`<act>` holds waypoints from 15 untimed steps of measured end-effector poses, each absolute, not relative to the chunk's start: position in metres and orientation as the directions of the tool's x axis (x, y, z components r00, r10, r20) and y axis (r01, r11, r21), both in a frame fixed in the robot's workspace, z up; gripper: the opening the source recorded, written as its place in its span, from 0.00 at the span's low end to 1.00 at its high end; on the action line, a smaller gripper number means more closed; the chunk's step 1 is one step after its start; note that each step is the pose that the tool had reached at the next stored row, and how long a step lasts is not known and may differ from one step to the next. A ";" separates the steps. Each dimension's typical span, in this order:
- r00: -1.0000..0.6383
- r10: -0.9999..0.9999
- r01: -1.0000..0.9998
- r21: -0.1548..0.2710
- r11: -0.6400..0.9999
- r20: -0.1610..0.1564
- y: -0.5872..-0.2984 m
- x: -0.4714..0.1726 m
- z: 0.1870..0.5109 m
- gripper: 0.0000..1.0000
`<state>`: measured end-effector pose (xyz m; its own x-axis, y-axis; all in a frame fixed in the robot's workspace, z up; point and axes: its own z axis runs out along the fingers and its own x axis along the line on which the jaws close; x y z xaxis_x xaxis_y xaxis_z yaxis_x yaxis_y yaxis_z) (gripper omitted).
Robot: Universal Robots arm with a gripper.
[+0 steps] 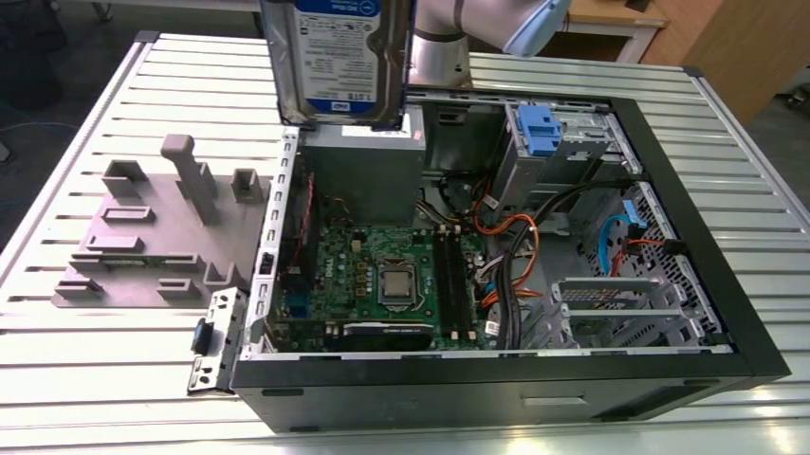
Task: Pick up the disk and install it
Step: 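Pick up the disk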
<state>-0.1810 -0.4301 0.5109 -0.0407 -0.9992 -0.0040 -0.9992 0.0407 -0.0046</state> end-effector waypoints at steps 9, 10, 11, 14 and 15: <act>-0.041 -0.999 -0.999 -0.005 0.041 -0.004 -0.430 -0.151 0.510 0.36; -0.041 -0.999 -0.999 -0.005 0.041 -0.004 -0.430 -0.149 0.510 0.36; -0.041 -0.999 -0.999 -0.005 0.041 -0.004 -0.430 -0.146 0.510 0.36; -0.041 -0.999 -0.999 -0.005 0.041 -0.004 -0.430 -0.142 0.510 0.36; -0.041 -0.999 -0.999 -0.005 0.041 -0.004 -0.431 -0.142 0.510 0.36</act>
<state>-0.1420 -0.4310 0.5096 -0.0410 -0.9992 -0.0037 -0.9991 0.0410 -0.0047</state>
